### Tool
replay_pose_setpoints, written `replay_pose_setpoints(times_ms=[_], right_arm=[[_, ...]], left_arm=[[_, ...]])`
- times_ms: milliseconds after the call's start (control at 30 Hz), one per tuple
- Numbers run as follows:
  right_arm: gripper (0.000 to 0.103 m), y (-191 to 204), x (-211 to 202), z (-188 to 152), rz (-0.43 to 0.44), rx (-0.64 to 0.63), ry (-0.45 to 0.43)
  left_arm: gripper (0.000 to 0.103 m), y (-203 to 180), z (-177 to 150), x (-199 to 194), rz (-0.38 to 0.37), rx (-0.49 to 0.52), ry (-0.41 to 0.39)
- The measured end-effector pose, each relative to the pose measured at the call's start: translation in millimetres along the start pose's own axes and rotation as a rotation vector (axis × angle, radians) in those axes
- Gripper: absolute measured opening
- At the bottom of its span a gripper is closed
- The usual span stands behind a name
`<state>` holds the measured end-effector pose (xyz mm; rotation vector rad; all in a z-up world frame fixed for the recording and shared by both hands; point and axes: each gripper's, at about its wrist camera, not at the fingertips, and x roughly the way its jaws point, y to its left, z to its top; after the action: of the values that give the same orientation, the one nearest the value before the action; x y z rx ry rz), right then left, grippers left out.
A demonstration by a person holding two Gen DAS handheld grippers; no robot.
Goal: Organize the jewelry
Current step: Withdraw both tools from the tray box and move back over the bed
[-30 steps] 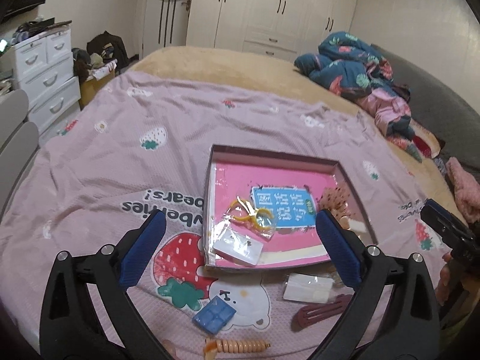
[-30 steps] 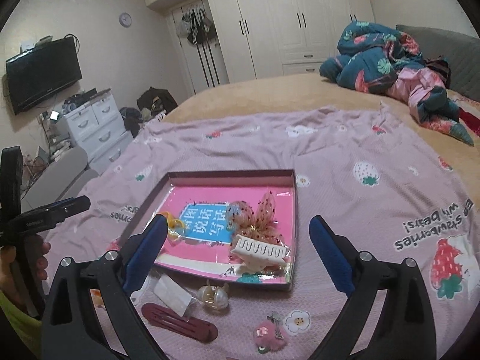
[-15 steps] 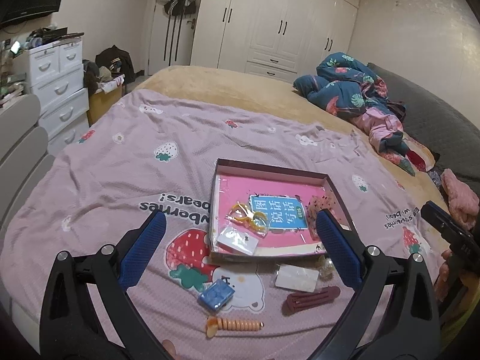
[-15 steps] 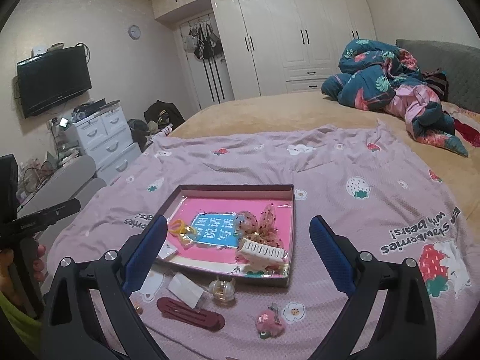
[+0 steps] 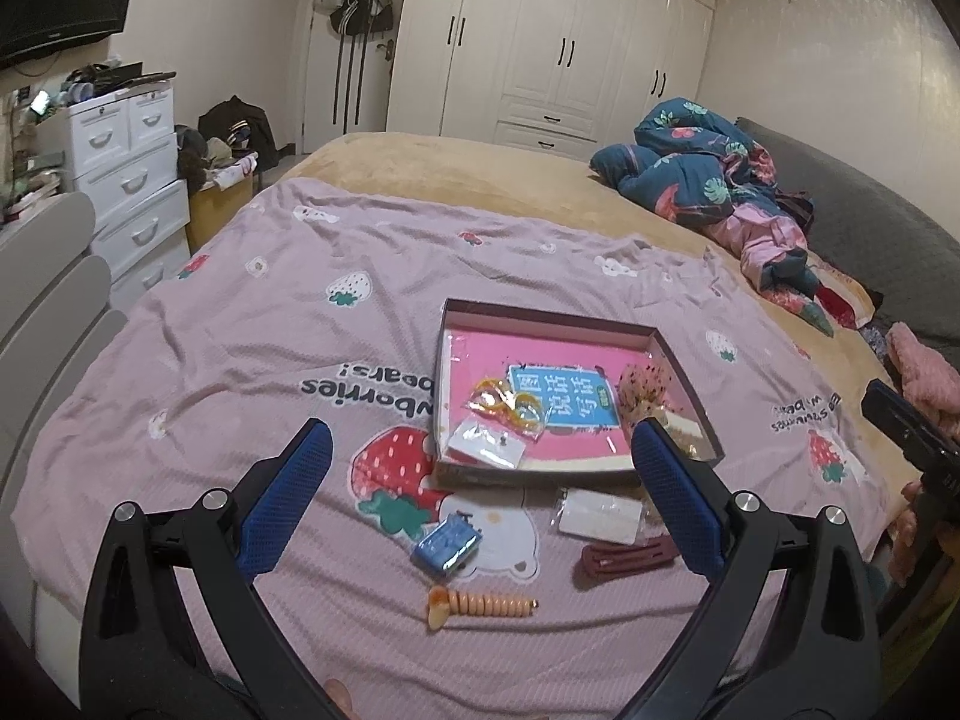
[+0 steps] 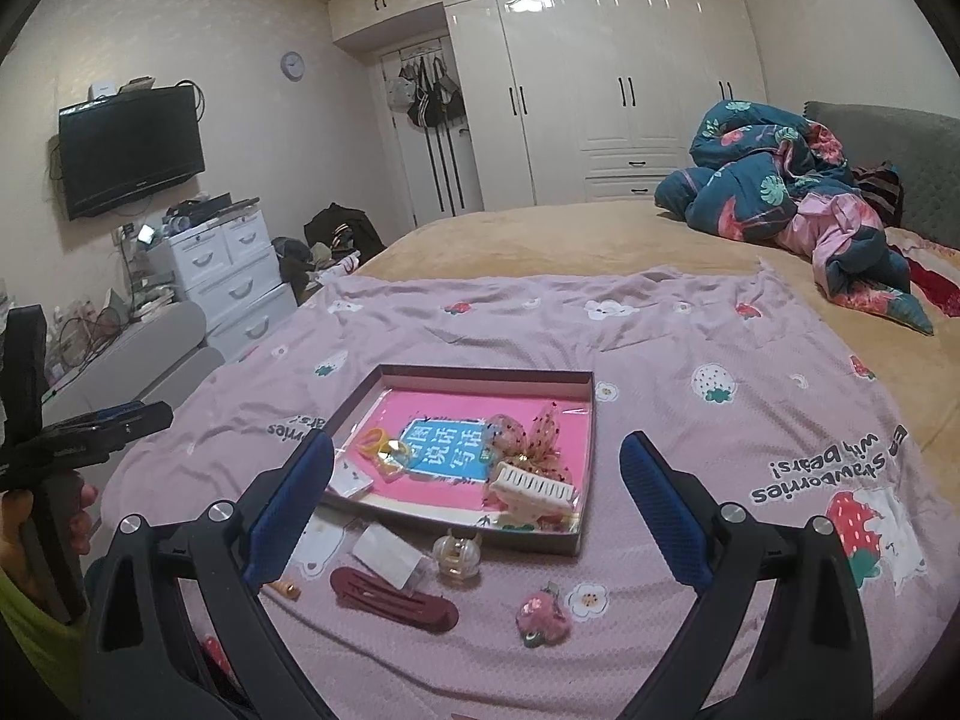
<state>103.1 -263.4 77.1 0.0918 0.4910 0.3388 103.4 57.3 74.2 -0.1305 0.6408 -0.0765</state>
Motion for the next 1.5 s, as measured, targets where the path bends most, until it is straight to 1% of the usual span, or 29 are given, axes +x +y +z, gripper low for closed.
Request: replay_pose_setpoints(times_ms=[300,767,1100,1333,1500], right_arm=[[0.096,14,-4,-13,0.025,-0.033,0.023],[0.096,24,5,-39,0.058,-0.057,0.105],[0.096,28,16,-63,0.061,-0.077,0.176],[0.095,28,35,-79,0.075,-0.071,0.244],[0.095,29,46,-86,0.075,-0.076,0.274]], left_arm=[[0.093,6,-20,-3,0.024,0.009,0.034],[0.093,7,-46,0,0.049,0.044,0.099],[0.093,3,-69,13,0.059,0.08,0.168],[0.093,-2,-86,31,0.056,0.105,0.226],[0.093,-6,-96,45,0.056,0.118,0.264]])
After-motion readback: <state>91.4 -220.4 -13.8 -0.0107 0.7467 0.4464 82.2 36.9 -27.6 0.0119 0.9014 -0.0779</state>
